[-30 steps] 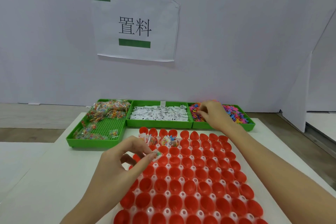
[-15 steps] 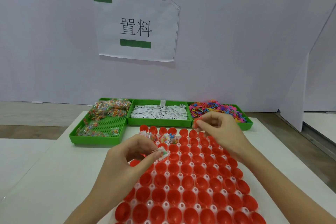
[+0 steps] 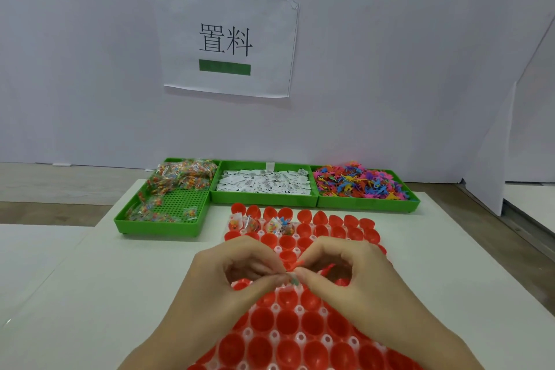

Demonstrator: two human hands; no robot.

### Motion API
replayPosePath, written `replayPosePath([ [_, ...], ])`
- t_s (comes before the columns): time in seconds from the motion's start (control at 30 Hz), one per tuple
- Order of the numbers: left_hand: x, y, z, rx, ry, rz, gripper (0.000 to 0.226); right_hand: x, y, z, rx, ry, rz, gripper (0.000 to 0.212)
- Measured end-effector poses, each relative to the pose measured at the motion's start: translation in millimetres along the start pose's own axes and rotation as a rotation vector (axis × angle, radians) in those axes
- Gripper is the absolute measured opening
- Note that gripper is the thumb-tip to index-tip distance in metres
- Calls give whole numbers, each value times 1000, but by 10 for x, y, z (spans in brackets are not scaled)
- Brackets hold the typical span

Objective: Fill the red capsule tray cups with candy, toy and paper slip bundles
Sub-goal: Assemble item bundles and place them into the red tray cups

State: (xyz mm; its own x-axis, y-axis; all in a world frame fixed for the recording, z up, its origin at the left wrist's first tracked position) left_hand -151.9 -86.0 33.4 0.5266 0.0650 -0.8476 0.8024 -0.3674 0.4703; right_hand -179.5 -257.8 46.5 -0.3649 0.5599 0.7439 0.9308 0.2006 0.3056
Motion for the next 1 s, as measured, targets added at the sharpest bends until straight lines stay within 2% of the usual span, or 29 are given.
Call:
replayPosePath([
  [0.17,-61,-9,84,-8,137,81,9,-52,-46,-7,48,-22,15,7],
  [0.3,-161,53,141,-49,297,176,11,-154,-24,-71,80,82,52,6],
  [0.43,-205,199,213,-58,287,209,10,-241,33,-188,4,126,58,7],
  [0.53,-168,374,224,-52,289,169,14,-271,169,-262,-43,83,48,4],
  [0.63,3,648,187,-57,220,40,13,-358,444,-354,-68,15,59,4],
  [0.73,189,907,209,-44,278,-48,10,-493,716,-404,-69,-68,82,4],
  [0.87,402,1053,317,-6,363,-63,10,-750,903,-343,-23,-162,143,5],
  [1.0,506,1074,409,50,611,2,7,-932,922,-297,-11,-261,181,4],
])
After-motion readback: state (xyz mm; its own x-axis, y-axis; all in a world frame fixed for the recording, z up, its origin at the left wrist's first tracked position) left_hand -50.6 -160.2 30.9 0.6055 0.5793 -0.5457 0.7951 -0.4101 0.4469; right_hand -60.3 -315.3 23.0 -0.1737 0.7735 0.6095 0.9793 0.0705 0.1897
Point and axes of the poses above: each hand's wrist, its own y-axis towards the middle knuckle, its own z-axis out of the palm, x = y × z, the point moved 8 cm from there along y, towards the middle knuckle, and after that the axes turned 1 degree about -y, right-handed, at the moved point
